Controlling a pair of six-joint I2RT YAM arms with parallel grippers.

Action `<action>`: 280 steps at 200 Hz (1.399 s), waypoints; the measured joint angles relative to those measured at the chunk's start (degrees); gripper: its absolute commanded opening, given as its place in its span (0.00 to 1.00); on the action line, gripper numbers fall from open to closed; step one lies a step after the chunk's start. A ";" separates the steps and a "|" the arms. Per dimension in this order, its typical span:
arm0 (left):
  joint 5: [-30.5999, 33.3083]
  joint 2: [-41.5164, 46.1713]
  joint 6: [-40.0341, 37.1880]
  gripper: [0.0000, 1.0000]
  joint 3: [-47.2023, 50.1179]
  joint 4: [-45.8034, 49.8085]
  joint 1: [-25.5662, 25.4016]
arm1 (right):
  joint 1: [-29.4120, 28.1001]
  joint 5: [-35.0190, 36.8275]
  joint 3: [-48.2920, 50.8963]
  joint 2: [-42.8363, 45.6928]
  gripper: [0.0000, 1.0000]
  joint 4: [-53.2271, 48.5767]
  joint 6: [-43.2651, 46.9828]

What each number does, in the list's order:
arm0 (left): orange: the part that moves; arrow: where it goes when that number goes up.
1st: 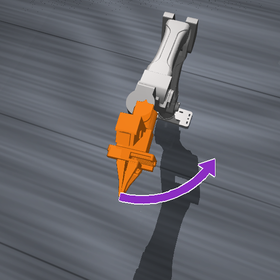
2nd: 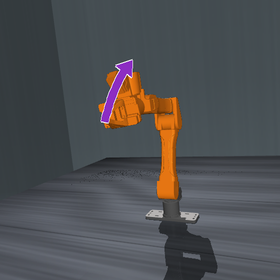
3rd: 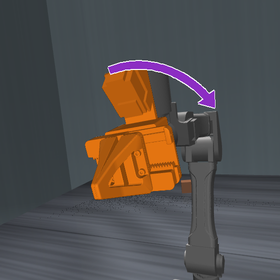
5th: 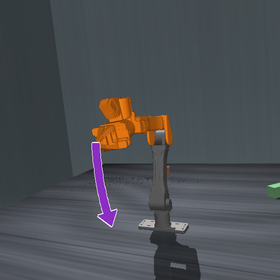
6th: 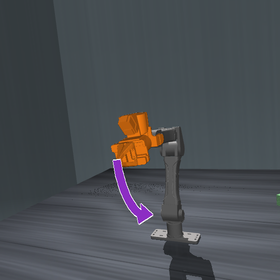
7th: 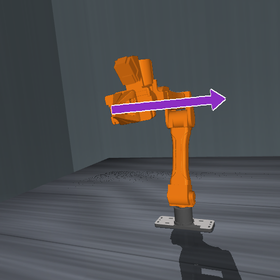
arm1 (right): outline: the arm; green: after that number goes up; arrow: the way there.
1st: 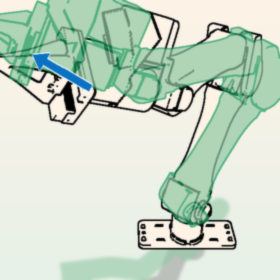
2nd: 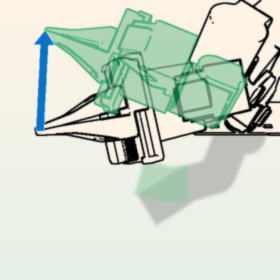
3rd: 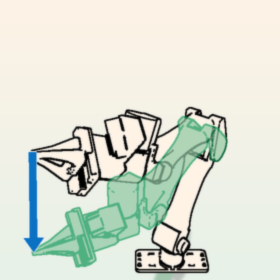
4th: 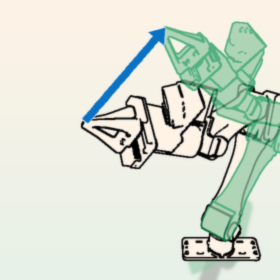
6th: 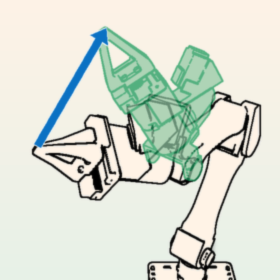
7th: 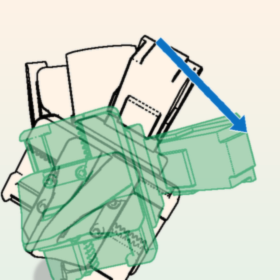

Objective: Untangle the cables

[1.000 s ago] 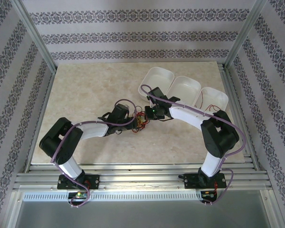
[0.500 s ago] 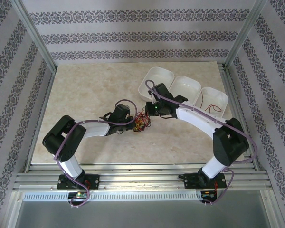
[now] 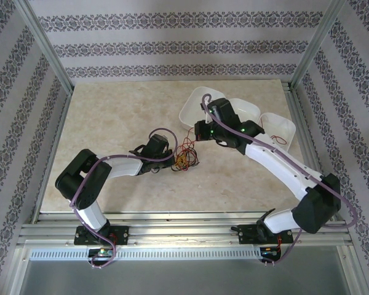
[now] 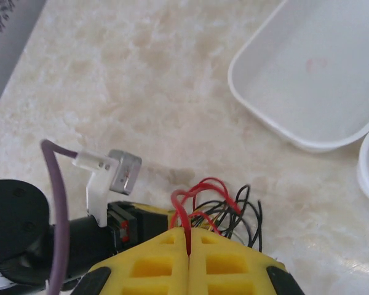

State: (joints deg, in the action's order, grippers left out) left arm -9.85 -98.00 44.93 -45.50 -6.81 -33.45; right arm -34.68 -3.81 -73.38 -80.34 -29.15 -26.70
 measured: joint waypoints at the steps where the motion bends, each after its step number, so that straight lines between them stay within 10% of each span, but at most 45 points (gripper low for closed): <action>1: 0.02 0.00 0.00 0.00 0.00 0.00 0.00 | 0.02 0.04 -0.04 0.07 0.00 0.00 0.07; 280: 1.29 0.00 -0.02 0.00 0.00 1.70 0.02 | 1.95 23.19 -17.29 17.00 0.00 -9.73 14.95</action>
State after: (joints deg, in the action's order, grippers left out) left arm -8.56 -98.00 44.91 -45.50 -5.10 -33.43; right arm -32.73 19.38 -90.67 -63.33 -38.87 -11.75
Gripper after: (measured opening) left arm 0.061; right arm 0.064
